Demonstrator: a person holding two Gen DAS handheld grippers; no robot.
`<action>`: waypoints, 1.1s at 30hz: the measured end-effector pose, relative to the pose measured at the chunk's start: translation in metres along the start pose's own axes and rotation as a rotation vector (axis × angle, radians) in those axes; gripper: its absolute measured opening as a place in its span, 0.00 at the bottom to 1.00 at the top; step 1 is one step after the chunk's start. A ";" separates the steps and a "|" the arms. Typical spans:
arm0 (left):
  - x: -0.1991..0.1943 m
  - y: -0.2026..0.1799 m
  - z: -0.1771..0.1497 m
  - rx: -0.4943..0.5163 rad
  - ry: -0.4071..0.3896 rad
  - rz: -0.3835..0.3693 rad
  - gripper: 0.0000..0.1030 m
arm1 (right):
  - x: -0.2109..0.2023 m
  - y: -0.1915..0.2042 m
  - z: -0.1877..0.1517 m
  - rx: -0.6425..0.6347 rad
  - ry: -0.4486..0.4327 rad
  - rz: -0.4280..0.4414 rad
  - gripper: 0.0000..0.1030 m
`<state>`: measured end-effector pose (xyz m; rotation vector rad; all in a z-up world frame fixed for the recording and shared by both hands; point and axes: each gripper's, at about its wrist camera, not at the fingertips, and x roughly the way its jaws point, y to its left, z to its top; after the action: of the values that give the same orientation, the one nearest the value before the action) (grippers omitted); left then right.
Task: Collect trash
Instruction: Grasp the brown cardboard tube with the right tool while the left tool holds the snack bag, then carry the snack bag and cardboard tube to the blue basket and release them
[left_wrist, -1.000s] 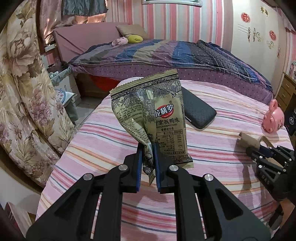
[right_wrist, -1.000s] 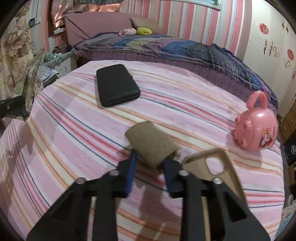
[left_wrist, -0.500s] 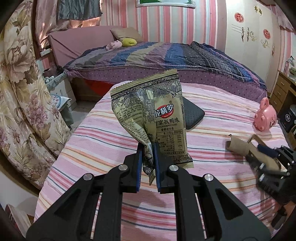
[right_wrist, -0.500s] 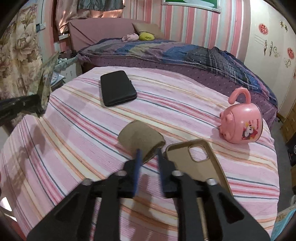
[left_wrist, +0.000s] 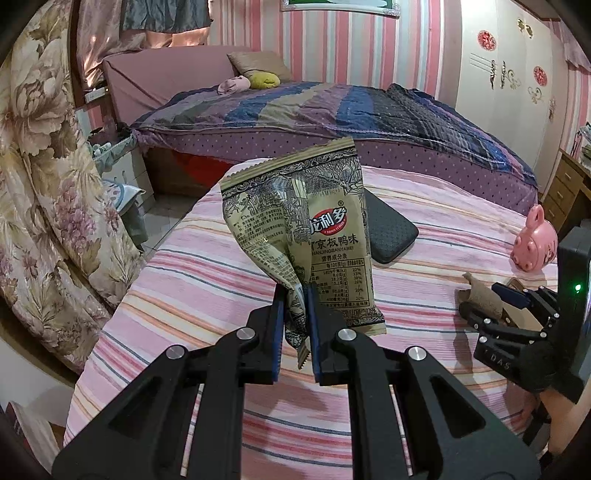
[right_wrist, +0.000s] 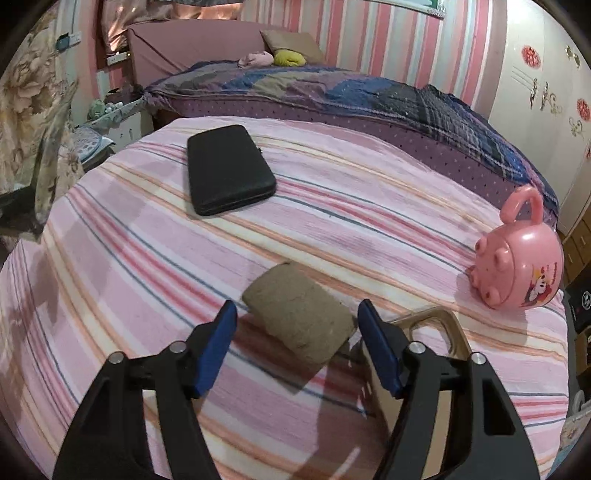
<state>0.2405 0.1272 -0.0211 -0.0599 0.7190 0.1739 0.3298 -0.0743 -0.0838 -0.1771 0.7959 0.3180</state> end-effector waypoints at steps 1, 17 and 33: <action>-0.001 -0.002 0.000 0.005 -0.002 -0.001 0.10 | -0.002 -0.001 0.000 0.002 -0.011 0.005 0.53; -0.015 -0.026 -0.003 0.063 -0.024 -0.021 0.10 | -0.085 -0.025 -0.029 -0.026 -0.096 -0.045 0.29; -0.052 -0.126 -0.038 0.244 -0.051 -0.142 0.10 | -0.199 -0.113 -0.119 0.162 -0.141 -0.199 0.29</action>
<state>0.2002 -0.0080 -0.0156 0.1257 0.6776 -0.0485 0.1581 -0.2557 -0.0174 -0.0800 0.6551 0.0768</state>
